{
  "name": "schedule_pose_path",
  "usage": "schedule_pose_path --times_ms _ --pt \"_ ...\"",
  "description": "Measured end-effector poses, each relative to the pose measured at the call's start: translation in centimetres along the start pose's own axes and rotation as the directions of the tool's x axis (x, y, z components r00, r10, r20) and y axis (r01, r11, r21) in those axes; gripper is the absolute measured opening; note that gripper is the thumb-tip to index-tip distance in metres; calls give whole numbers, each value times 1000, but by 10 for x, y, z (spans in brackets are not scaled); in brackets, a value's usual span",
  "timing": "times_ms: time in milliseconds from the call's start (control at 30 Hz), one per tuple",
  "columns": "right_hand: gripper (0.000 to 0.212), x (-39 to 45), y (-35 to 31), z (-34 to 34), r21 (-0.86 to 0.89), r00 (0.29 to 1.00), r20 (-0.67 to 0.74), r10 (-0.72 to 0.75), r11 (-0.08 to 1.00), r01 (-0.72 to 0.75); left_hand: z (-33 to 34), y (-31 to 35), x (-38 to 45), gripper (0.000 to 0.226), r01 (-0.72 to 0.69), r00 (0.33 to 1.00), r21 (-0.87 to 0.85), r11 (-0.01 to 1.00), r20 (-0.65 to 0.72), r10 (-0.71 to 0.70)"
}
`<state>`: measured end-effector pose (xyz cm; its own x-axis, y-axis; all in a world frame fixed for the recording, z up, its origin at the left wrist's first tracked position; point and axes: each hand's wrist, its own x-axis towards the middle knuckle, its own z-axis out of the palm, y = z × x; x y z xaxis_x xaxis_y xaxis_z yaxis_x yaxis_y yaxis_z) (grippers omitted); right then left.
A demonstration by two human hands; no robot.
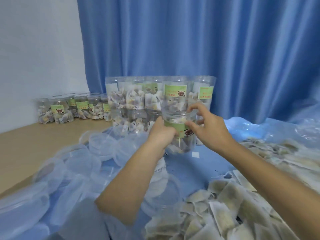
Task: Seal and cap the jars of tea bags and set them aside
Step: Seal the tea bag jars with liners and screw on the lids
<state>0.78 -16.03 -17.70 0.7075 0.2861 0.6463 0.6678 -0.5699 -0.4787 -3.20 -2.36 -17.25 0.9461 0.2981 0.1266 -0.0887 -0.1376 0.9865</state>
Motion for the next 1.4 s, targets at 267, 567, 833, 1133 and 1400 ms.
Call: schedule_pose_path --times_ms 267,567,833,1133,1400 --pt "28 -45 55 11 70 994 88 70 995 -76 44 -51 -24 45 61 995 -11 998 -77 -62" --pt "74 -52 54 41 204 986 114 122 968 -143 27 -55 -21 46 73 968 156 985 -248 -33" --pt "20 -42 50 -11 -455 671 634 385 887 -78 4 -31 -28 39 37 985 79 996 -173 -23" --pt "26 -47 41 0 -439 742 624 247 896 71 -18 -15 -33 19 -138 951 -15 990 -281 129" --pt "27 -32 2 8 374 973 -230 -35 920 121 -36 -26 -30 15 -81 948 -86 993 -315 50"
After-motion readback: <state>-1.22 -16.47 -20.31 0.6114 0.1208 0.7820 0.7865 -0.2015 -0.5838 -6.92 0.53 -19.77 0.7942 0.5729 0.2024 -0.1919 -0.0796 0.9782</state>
